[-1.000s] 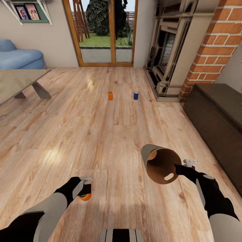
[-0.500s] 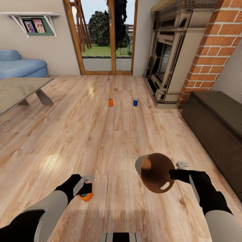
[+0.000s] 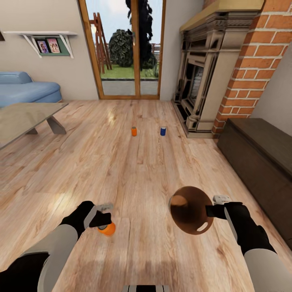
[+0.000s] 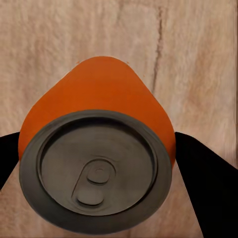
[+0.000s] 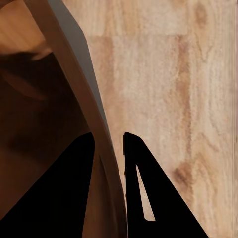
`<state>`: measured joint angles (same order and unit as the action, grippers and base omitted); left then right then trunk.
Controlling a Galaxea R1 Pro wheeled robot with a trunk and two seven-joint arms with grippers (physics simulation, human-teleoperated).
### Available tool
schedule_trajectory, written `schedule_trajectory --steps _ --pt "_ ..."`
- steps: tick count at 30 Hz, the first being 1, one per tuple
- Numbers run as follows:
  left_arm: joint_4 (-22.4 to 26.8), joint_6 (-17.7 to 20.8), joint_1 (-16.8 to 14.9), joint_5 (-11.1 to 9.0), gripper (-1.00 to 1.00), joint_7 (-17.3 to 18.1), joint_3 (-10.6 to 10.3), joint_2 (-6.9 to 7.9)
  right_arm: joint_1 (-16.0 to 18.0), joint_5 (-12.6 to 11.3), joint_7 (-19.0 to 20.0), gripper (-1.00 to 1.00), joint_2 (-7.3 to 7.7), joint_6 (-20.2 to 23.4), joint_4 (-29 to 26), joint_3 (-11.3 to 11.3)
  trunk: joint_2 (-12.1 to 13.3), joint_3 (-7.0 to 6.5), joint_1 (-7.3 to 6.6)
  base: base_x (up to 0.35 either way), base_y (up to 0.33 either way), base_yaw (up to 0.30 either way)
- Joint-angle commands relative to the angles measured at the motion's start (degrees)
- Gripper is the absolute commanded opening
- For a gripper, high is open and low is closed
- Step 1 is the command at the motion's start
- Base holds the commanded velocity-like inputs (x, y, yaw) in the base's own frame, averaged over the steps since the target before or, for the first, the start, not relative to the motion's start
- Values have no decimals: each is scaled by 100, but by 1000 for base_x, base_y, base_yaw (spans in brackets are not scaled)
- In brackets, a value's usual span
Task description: Put the three can of soda from the living room inside the tash can in the kitchen.
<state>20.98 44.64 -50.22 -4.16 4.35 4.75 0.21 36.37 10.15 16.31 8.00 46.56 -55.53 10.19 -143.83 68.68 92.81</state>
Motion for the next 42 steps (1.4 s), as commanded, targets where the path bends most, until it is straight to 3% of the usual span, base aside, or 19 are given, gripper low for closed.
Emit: schedule_trajectory --steps 1,11,16,18,25,30,33,39,42 --pt "26 13 2 2 -100 32 0 21 8 -112 3 -100 1 20 23 -7 1 -23 -3 0 0 0" --pt "79 2 19 -30 -100 104 14 49 18 -102 -143 -100 1 28 106 -11 15 -245 -28 0 0 0" --pt "81 -12 20 -32 -100 409 13 49 19 -107 -198 -100 -10 28 123 -16 22 -356 -41 0 0 0" --pt "81 -27 21 -31 -100 582 9 49 19 -109 -211 -100 -37 30 127 -17 24 -400 -46 0 0 0" --pt "127 -48 21 -25 -100 648 1 42 19 -109 -216 -100 -154 36 144 -76 34 -555 -64 0 0 0" --pt "553 -45 25 -24 -100 691 6 41 19 -127 -229 -100 -275 39 147 -139 40 -666 -77 0 0 0" --pt "1103 6 38 -30 -100 703 8 46 19 -120 -233 -100 -390 44 147 -160 44 -732 -85 0 0 0" --pt "1268 32 46 -32 -100 715 8 49 19 -111 -218 -100 -449 46 165 -195 52 -865 -101 0 0 0" --pt "1286 41 45 -38 -100 779 5 49 19 -110 -217 -100 -453 46 253 -368 56 -932 -108 0 0 0"
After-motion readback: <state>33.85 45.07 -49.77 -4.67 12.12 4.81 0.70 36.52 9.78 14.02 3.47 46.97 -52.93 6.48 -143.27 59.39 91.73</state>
